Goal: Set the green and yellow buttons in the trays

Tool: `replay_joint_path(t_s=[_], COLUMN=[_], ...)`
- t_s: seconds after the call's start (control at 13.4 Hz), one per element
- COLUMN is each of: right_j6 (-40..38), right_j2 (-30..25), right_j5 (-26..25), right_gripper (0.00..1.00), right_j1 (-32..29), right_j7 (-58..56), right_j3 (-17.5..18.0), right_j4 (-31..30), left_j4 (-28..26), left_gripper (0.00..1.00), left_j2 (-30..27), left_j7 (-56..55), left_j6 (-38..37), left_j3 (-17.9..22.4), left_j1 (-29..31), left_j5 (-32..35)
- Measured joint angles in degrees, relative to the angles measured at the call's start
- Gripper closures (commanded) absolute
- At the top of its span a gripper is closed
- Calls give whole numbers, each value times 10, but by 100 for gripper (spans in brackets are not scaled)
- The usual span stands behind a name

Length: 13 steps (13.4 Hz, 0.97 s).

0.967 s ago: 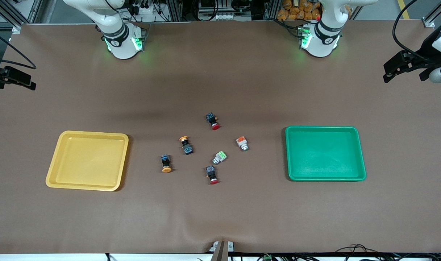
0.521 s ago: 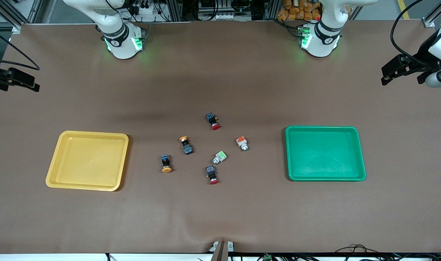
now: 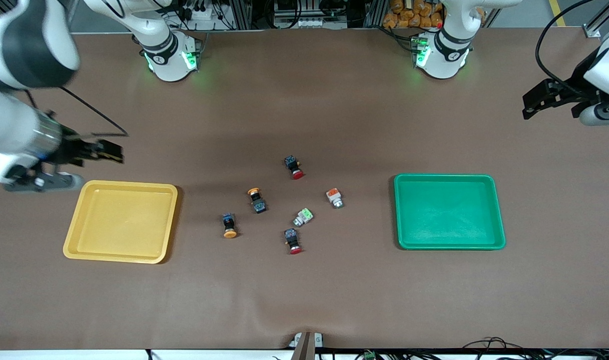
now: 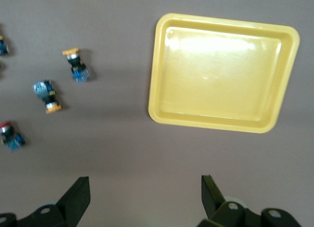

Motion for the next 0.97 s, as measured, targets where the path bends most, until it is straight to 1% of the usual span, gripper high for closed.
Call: replay_joint_path(t_s=[0.15,0.3,0.6,0.74,0.97], right_j6=[23,45,108,130,172], right_j2=[18,39,110,140,197], right_j5=[-1,-2,-5,-13,-17], right_gripper=[0,0,0,0,0], right_j1=[22,42,70,91,114], right_j7=[49,79,137,165,167], right_j3=[0,0,0,0,0], right_j4=[0,0,-1,-1,-3], left_j4=[-16,-41,-100,-108,-108], left_gripper=[0,0,0,0,0], left_j2=[15,41,107,153,228], left_j7=[0,-39,-218,-321,-436], left_j6=[18,71,203,256,342], left_j3=[-10,-37,-110,-122,-123], left_j1=[-6,-9,-22,-53,-101], left_j5=[-1,-2,-2,0,1])
